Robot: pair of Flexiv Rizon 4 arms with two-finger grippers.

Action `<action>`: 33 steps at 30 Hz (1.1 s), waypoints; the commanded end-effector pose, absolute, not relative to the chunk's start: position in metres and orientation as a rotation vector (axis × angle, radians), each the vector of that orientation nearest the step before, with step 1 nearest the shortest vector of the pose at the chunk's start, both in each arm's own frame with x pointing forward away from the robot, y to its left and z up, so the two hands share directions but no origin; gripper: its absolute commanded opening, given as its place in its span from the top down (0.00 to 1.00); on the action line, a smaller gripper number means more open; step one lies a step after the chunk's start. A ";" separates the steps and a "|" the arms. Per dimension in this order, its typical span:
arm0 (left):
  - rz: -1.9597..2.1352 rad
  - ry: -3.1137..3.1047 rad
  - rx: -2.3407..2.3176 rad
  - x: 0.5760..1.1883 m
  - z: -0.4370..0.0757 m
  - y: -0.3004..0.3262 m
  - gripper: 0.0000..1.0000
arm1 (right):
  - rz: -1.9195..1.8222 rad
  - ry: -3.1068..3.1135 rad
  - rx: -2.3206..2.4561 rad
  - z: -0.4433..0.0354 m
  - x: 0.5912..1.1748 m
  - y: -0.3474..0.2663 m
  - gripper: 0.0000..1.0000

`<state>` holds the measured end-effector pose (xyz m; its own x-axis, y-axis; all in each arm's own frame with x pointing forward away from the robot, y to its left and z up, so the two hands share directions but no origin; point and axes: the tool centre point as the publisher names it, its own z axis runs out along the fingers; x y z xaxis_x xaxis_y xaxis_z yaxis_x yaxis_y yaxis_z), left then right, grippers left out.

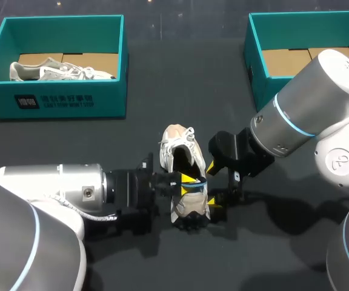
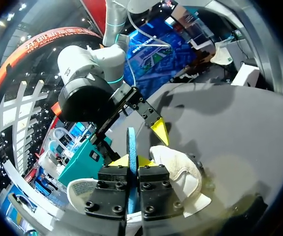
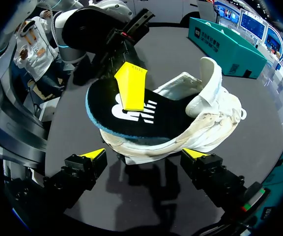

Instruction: Take the shoe out of the shoebox, open the shoe tongue, remove and reinsert the insole, then place the shoe into the shoebox

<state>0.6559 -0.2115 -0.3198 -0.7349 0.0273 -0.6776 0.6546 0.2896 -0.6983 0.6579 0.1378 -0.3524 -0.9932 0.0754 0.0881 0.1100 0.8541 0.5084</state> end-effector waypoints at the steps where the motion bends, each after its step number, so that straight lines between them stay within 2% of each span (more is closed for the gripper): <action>1: -1.433 2.008 0.613 0.661 -0.329 -0.222 1.00 | -0.819 -2.964 -0.149 -0.353 0.657 0.138 0.00; 16: -1.397 2.065 0.578 0.679 -0.340 -0.215 1.00 | -0.819 -2.964 -0.149 -0.353 0.657 0.138 0.00; 17: -1.408 2.071 0.576 0.677 -0.338 -0.215 0.83 | -0.819 -2.964 -0.149 -0.353 0.657 0.138 0.00; 18: -1.415 2.080 0.567 0.675 -0.336 -0.214 0.75 | -0.819 -2.964 -0.149 -0.353 0.657 0.138 0.00; 24: -1.460 2.080 0.574 0.663 -0.320 -0.211 0.68 | -0.819 -2.964 -0.149 -0.353 0.657 0.138 0.00; 28: -1.458 2.080 0.592 0.659 -0.315 -0.211 0.71 | -0.819 -2.964 -0.149 -0.353 0.657 0.138 0.00; 29: -1.459 2.082 0.600 0.658 -0.315 -0.211 0.80 | -0.819 -2.964 -0.149 -0.353 0.657 0.138 0.00; 30: -1.458 2.082 0.605 0.657 -0.316 -0.212 0.93 | -0.819 -2.964 -0.149 -0.353 0.657 0.138 0.00; 31: -1.458 2.085 0.618 0.656 -0.317 -0.213 1.00 | -0.819 -2.964 -0.149 -0.353 0.657 0.138 0.00; 33: -1.438 2.090 0.633 0.656 -0.321 -0.216 1.00 | -0.819 -2.964 -0.149 -0.353 0.657 0.138 0.00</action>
<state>0.6562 -0.2144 -0.3193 -0.7541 0.0777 -0.6521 0.6387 0.3179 -0.7008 0.6579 0.1378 -0.3524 -0.9932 0.0754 0.0881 0.1100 0.8541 0.5084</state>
